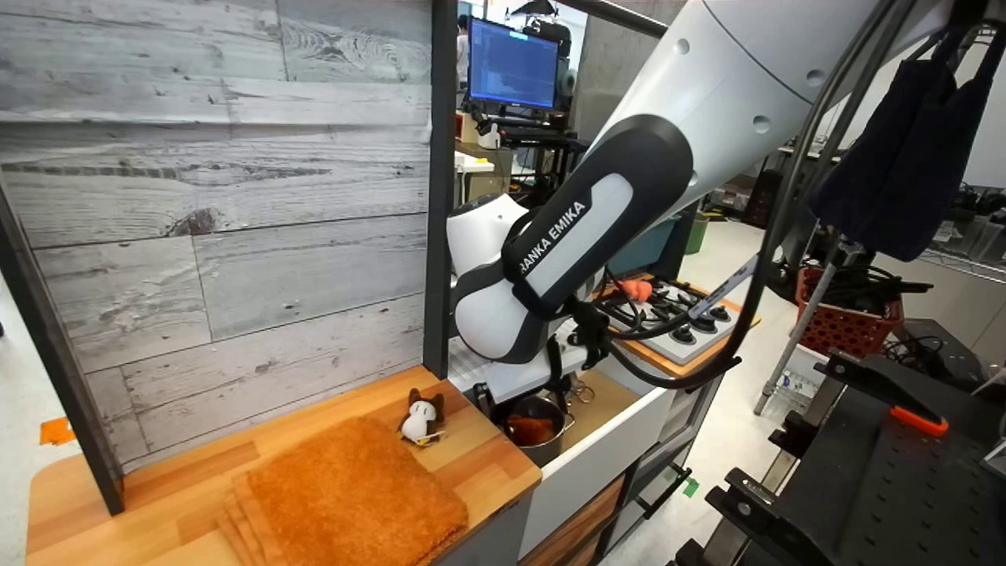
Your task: Wipe the counter with the towel, then pick up the plush toy from the sink and put them on the stove and counter
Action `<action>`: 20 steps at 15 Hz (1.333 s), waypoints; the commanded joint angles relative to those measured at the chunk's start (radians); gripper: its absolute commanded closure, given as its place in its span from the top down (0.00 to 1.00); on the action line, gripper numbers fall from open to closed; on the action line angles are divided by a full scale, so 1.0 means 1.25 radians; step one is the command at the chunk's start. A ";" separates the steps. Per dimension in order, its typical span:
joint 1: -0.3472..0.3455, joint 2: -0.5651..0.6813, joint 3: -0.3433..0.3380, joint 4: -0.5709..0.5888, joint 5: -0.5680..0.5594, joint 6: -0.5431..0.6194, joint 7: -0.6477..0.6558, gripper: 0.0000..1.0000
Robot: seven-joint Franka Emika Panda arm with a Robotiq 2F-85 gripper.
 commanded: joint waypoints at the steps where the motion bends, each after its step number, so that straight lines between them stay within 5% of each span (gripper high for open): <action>1: 0.020 -0.006 -0.006 0.015 -0.013 -0.013 0.000 0.66; 10: 0.060 -0.083 -0.041 -0.101 -0.059 0.025 0.008 0.01; 16: 0.111 -0.160 -0.074 -0.237 -0.089 0.132 0.030 0.01; 20: 0.109 -0.156 -0.070 -0.241 -0.091 0.137 0.039 0.02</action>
